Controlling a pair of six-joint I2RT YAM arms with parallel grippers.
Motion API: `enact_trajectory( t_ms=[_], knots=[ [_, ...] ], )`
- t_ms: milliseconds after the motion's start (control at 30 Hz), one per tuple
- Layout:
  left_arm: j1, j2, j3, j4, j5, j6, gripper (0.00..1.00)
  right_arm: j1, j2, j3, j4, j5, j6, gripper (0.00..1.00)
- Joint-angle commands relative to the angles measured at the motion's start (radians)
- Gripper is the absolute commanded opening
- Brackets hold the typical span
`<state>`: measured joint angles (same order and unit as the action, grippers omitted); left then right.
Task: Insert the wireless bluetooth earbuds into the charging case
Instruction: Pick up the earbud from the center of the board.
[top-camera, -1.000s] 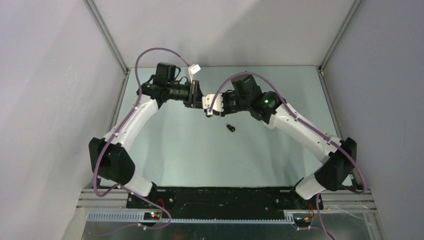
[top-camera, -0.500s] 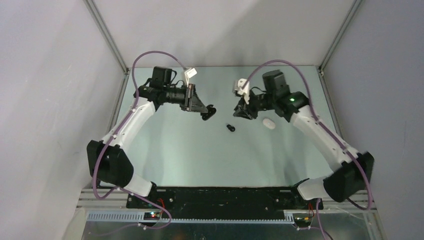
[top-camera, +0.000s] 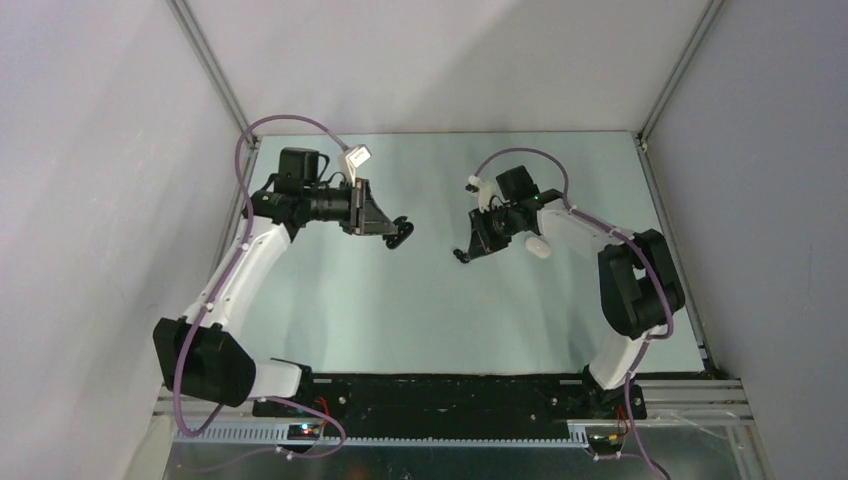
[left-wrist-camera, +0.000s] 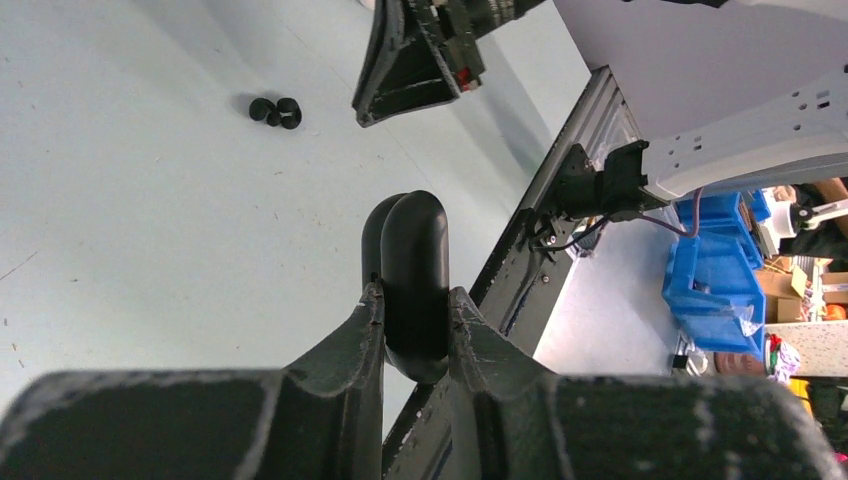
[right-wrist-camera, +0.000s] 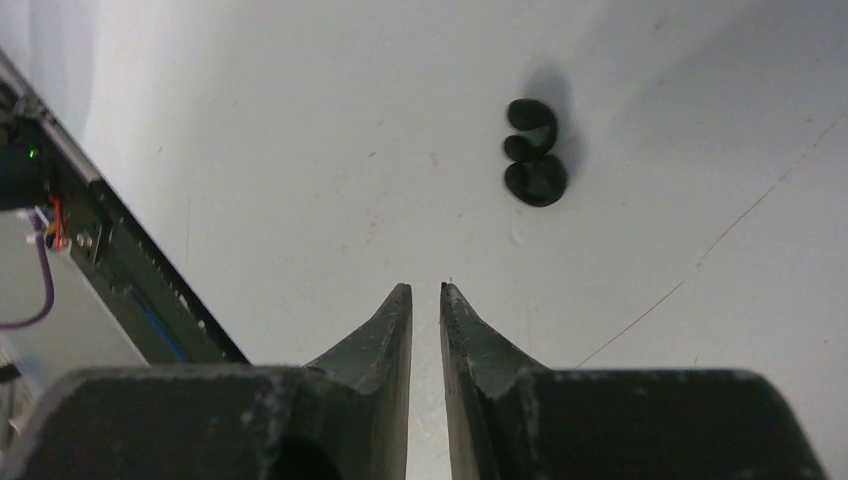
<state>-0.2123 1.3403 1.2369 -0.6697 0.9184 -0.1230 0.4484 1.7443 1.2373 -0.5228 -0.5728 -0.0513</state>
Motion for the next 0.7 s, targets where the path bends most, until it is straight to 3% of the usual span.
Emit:
enact_trajectory(
  t_ms=[0, 100, 233, 267, 433, 567, 667],
  knots=[
    [0.02, -0.053, -0.006, 0.01, -0.009, 0.021, 0.0, -0.006, 0.066, 0.021, 0.089, 0.043, 0.089, 0.21],
    [0.027, -0.059, -0.008, 0.01, -0.012, 0.022, 0.0, 0.001, 0.082, 0.031, 0.078, -0.068, -0.065, 0.23],
    [0.03, -0.063, -0.009, 0.006, -0.009, 0.023, 0.0, 0.007, 0.025, 0.034, -0.025, -0.238, -0.556, 0.29],
    [0.032, -0.063, -0.008, 0.006, -0.008, 0.022, 0.0, 0.006, 0.012, 0.034, -0.064, -0.251, -0.733, 0.31],
    [0.04, -0.05, 0.001, 0.005, -0.009, 0.021, 0.0, 0.0, -0.062, -0.016, -0.125, -0.231, -1.322, 0.4],
    [0.043, -0.048, 0.012, 0.004, -0.017, 0.023, 0.0, -0.012, -0.051, -0.067, -0.14, -0.197, -1.603, 0.42],
    [0.046, -0.053, 0.013, -0.005, -0.02, 0.029, 0.0, -0.012, -0.024, -0.076, -0.128, -0.177, -1.684, 0.42]
  ],
)
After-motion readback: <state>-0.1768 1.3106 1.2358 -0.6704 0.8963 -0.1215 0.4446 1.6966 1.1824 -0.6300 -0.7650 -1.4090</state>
